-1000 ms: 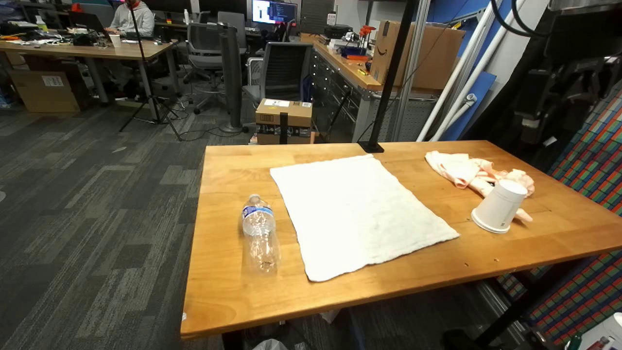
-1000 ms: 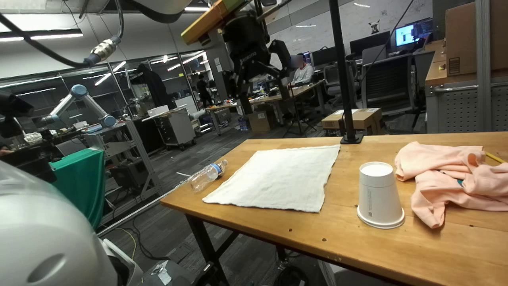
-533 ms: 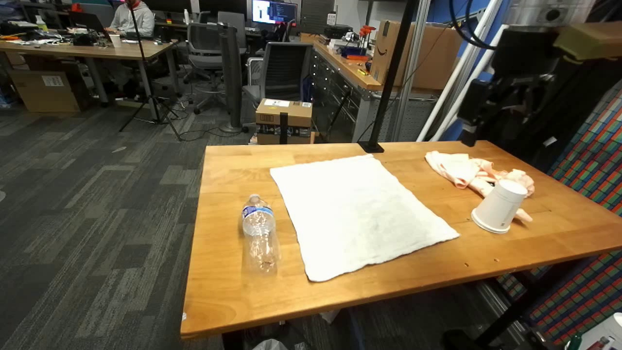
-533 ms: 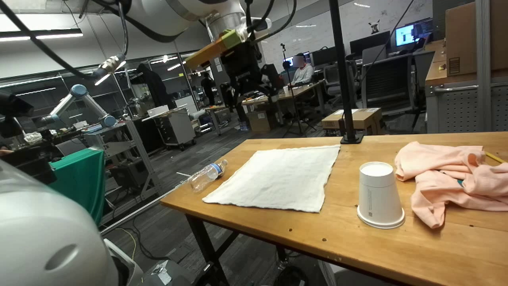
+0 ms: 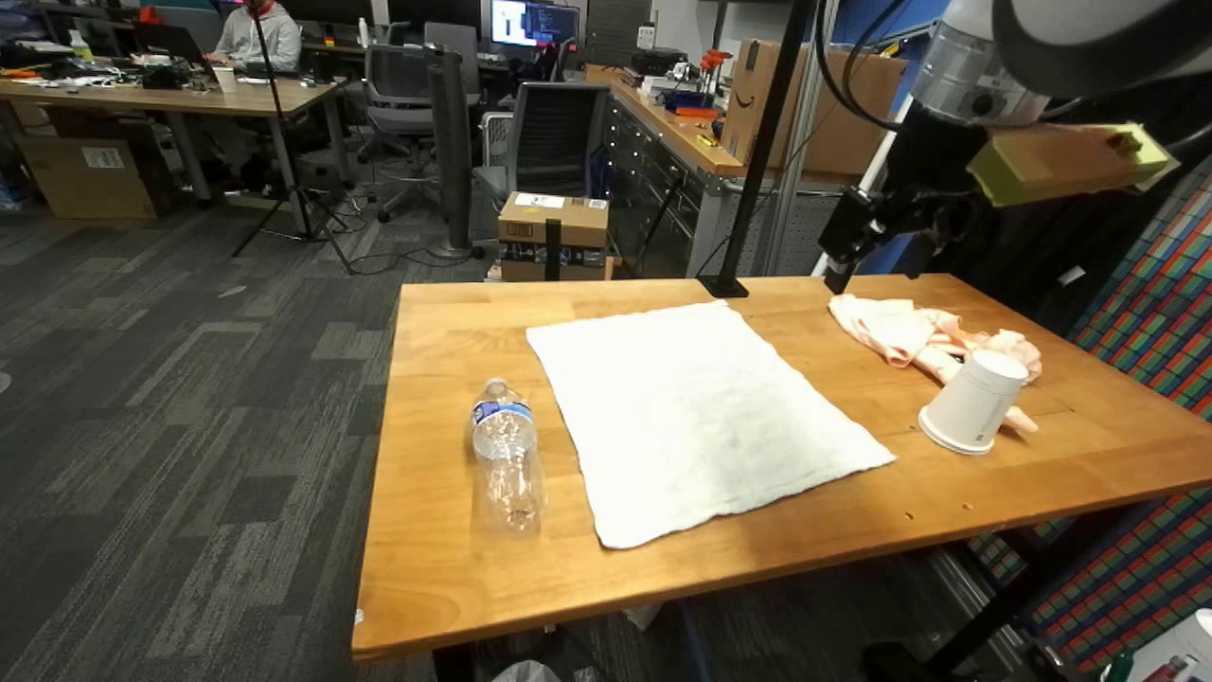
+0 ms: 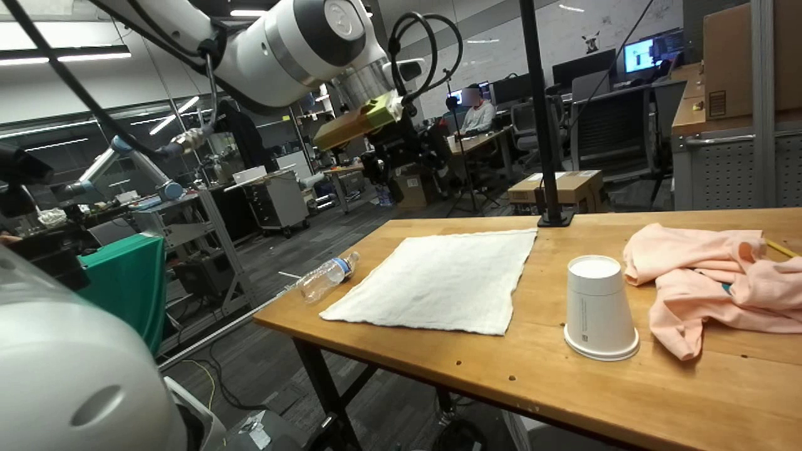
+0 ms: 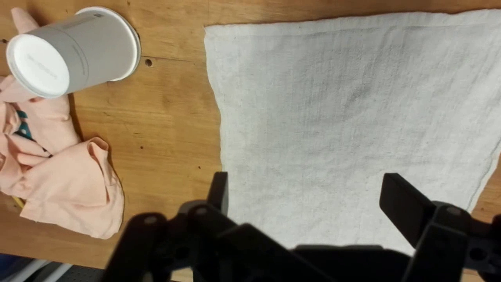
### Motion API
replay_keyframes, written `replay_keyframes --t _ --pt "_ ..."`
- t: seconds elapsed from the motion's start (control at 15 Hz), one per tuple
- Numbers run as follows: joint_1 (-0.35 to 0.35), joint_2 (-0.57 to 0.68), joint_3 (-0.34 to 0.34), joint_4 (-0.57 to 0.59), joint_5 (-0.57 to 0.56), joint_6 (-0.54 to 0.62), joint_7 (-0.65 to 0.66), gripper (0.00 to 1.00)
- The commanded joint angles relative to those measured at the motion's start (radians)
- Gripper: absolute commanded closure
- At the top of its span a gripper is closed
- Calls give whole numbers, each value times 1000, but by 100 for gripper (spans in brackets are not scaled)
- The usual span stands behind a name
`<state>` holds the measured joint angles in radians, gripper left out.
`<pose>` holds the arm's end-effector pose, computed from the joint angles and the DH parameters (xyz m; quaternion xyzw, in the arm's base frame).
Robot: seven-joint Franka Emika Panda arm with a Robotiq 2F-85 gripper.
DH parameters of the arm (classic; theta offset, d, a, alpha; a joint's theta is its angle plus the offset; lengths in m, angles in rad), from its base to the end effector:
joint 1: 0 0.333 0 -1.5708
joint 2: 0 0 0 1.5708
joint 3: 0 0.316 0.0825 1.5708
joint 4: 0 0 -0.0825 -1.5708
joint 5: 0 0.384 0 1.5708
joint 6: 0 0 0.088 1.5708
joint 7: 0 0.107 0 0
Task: Fold the white cloth and move it to the left
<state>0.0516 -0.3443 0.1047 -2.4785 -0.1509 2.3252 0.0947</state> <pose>0.4415 0.0677 0.4340 0.9898 0.0753 0.1021 0.0651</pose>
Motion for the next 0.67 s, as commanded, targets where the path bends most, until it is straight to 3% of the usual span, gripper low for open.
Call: replay_keyframes --t 0.0,0.27,0.6 --pt "-47 -28 -4 -86 -81 81 29 0" --pt "-98 -6 -6 -149 -166 147 72 0" --pt "-117 71 7 -161 -190 263 152 0"
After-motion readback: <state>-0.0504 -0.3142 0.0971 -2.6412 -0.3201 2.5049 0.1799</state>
